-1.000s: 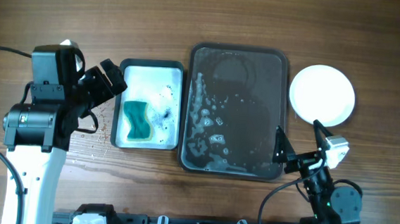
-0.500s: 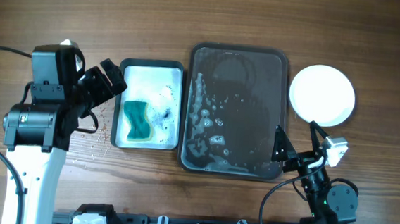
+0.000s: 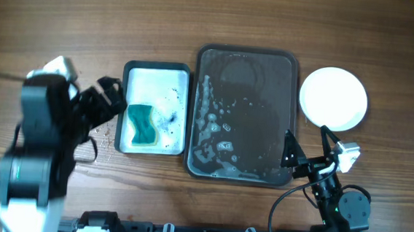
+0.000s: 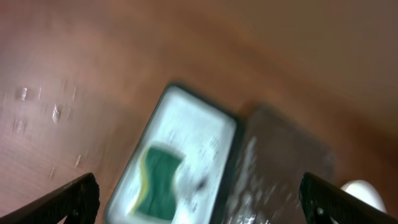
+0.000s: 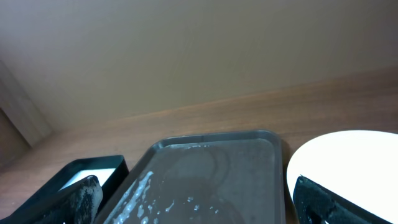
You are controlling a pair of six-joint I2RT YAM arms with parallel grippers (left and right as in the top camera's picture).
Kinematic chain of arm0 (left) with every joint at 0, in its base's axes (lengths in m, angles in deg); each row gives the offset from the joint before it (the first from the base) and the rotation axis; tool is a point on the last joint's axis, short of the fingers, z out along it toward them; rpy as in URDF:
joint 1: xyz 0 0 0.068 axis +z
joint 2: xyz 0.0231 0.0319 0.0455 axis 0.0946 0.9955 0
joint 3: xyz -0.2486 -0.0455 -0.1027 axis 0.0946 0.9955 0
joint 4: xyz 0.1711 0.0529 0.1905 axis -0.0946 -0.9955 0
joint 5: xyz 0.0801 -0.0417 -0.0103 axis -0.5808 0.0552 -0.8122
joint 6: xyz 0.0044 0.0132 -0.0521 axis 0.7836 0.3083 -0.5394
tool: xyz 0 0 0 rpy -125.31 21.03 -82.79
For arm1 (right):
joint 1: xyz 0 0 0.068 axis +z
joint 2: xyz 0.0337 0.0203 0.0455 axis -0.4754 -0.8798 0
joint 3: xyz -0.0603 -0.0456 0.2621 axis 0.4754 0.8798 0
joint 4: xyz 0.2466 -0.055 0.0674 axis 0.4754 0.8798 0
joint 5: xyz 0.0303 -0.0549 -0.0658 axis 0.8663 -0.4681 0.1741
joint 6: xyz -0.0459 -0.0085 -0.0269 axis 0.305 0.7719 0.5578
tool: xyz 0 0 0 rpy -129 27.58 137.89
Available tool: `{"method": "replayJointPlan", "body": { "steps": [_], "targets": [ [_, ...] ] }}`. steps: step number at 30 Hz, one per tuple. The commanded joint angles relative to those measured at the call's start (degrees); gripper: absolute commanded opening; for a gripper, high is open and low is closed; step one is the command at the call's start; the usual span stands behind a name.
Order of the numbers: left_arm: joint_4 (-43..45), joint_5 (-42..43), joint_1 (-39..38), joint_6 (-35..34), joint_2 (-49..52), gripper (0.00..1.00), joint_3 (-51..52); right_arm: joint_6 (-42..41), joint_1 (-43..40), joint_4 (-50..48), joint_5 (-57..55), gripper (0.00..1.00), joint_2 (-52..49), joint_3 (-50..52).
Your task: Clean dirty plates on tray and stack at the side
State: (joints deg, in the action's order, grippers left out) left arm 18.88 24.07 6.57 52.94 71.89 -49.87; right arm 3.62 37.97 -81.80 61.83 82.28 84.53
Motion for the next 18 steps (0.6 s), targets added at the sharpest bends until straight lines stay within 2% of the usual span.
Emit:
{"method": "replayJointPlan", "body": {
  "steps": [1, 9, 14, 18],
  "targets": [
    [7.39, -1.64, 0.15, 1.75, -11.93, 1.0, 7.41, -0.72, -0.28, -0.28, -0.83, 1.0, 0.61, 0.07],
    [29.11, 7.1, -0.55, 13.49, -36.35, 1.0, 30.27, -0.72, -0.28, -0.28, -0.83, 1.0, 0.61, 0.07],
    [34.91, 6.99, -2.01, 13.44, -48.0, 1.0, 43.56, -0.72, -0.28, -0.28, -0.83, 1.0, 0.61, 0.07],
    [41.44, 6.4, -2.23, 13.03, -48.83, 1.0, 50.62, -0.7, -0.28, -0.28, -0.83, 1.0, 0.61, 0.07]
  ]
}}
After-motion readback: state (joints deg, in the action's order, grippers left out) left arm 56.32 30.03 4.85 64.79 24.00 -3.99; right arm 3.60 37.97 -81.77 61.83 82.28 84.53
